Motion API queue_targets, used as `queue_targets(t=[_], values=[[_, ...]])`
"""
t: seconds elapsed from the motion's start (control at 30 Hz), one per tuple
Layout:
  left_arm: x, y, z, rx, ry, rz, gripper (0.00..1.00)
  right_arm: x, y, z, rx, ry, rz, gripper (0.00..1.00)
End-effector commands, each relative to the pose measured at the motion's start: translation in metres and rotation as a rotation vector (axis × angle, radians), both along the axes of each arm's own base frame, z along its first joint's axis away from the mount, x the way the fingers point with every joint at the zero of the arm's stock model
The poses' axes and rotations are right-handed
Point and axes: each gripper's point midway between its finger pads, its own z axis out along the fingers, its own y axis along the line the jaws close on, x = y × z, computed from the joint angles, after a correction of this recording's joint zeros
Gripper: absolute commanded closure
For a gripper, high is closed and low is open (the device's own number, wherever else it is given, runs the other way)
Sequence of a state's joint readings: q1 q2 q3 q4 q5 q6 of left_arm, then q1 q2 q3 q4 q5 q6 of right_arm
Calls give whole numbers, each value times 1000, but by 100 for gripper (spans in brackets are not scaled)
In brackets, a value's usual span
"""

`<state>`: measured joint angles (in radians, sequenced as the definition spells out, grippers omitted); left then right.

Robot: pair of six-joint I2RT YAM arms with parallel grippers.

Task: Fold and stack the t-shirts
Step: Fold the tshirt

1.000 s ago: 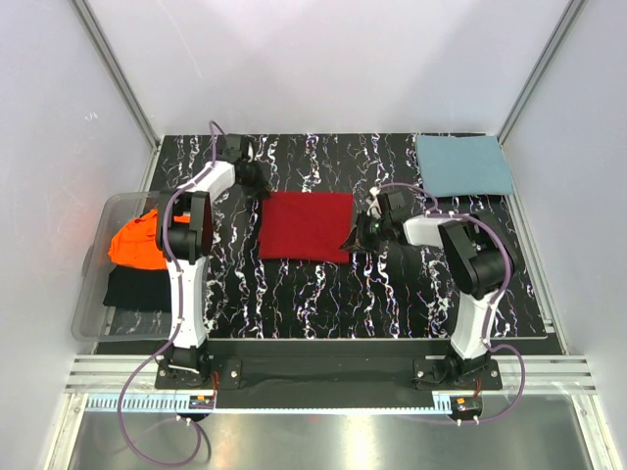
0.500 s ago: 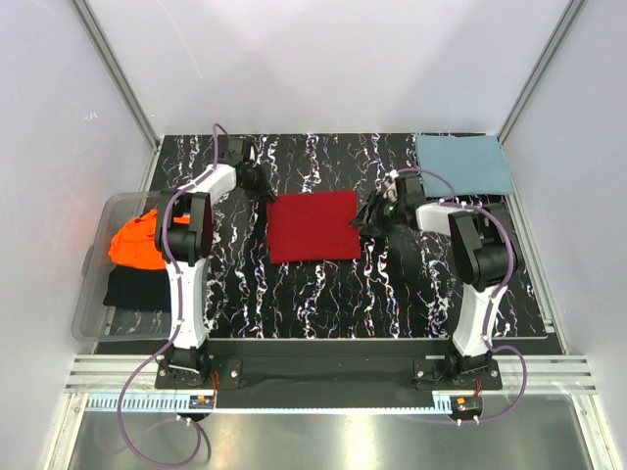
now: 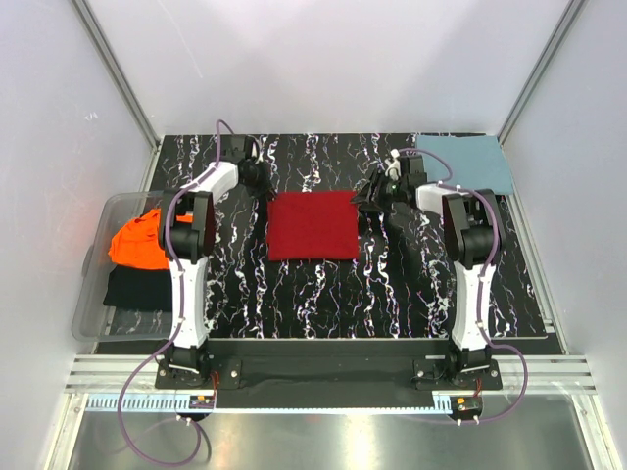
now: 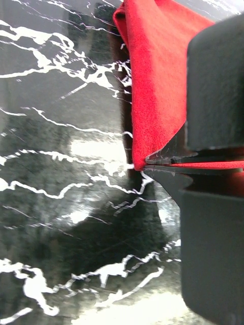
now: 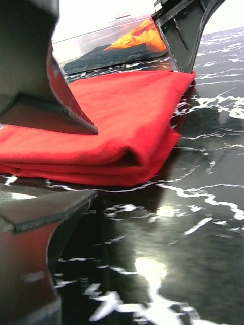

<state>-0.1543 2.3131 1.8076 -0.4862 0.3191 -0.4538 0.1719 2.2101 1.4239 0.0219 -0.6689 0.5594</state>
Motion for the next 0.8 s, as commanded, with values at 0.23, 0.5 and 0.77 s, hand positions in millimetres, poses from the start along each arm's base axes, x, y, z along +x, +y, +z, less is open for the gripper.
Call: queue_targets(t=[0.23, 0.5, 0.77], values=[[10, 9, -27, 60, 20, -2, 100, 43, 9, -8, 66, -40, -31, 79], [18, 21, -27, 108, 7, 35, 100, 40, 5, -33, 82, 24, -123, 92], [20, 14, 2, 63, 1, 22, 78, 30, -1, -8, 51, 23, -137, 50]])
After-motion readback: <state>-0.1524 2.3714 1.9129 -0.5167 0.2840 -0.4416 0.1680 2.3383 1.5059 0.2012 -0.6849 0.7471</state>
